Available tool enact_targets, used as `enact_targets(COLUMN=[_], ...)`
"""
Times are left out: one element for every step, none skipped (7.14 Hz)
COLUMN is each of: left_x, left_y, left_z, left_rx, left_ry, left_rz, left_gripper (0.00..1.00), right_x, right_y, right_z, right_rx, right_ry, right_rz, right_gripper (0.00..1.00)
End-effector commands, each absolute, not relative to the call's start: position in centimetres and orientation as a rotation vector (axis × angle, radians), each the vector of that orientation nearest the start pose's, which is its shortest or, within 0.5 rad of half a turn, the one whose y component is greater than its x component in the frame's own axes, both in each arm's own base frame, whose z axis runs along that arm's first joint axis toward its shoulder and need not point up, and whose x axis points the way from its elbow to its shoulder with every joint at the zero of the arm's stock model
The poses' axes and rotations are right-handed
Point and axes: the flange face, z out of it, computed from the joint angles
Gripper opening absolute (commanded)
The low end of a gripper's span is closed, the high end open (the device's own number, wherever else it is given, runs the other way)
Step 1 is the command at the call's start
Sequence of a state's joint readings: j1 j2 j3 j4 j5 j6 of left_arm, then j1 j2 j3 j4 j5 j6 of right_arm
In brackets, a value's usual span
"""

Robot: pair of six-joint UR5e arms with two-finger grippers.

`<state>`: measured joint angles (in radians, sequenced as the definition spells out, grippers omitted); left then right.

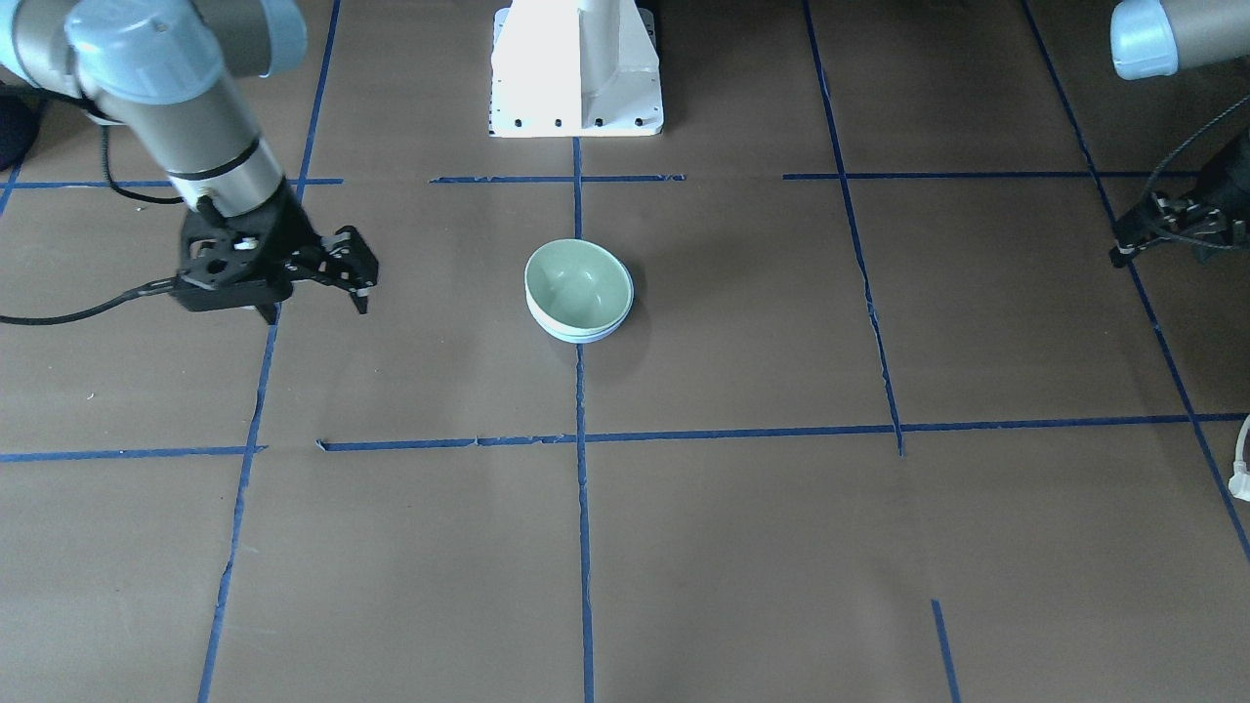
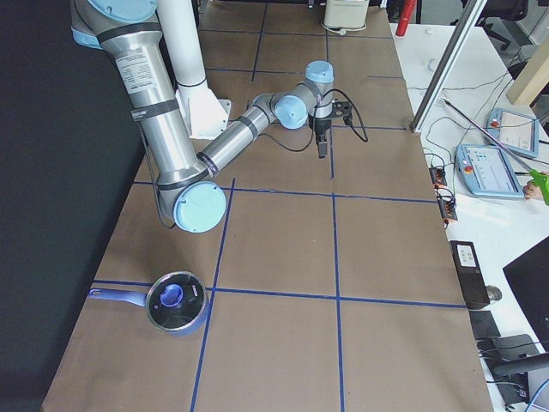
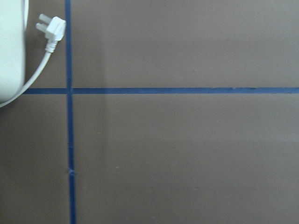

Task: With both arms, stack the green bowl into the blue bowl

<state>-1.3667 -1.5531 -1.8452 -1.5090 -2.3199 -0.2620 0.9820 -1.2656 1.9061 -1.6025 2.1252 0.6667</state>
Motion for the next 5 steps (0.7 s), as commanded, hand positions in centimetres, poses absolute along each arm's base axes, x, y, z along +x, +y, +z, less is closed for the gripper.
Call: enact_targets(left_x=[-2.9,-3.9,-4.1,-5.2,-5.5], left_y=[-46.0,-44.4,-44.3,-42.6,-42.1], left_z=[60.0,61.2,61.3,62.8,63.2], left_rx=[0.01,-0.003,-0.005,-0.026,-0.026], left_ry=[0.783,0.784,0.783,0.784,0.783], left_rz=[0.027,0.001,-0.004,-0.04,-0.035], left_gripper=[1.0,1.0,1.0,1.0,1.0], right_x=[-12.3,-7.0,-1.9,0.3,0.6], right_y=[-53.9,-54.3,-53.6,-51.9,-51.8], right_z=[44.6,48.7,53.8,57.1,57.7], right_rx=[0.151,0.159,0.136,0.105,0.098], right_ry=[-0.785,-0.823,-0.863,-0.861,-0.837], right_rz=[-0.208,-0.257,-0.235,-0.201,-0.189], right_gripper=[1.0,1.0,1.0,1.0,1.0])
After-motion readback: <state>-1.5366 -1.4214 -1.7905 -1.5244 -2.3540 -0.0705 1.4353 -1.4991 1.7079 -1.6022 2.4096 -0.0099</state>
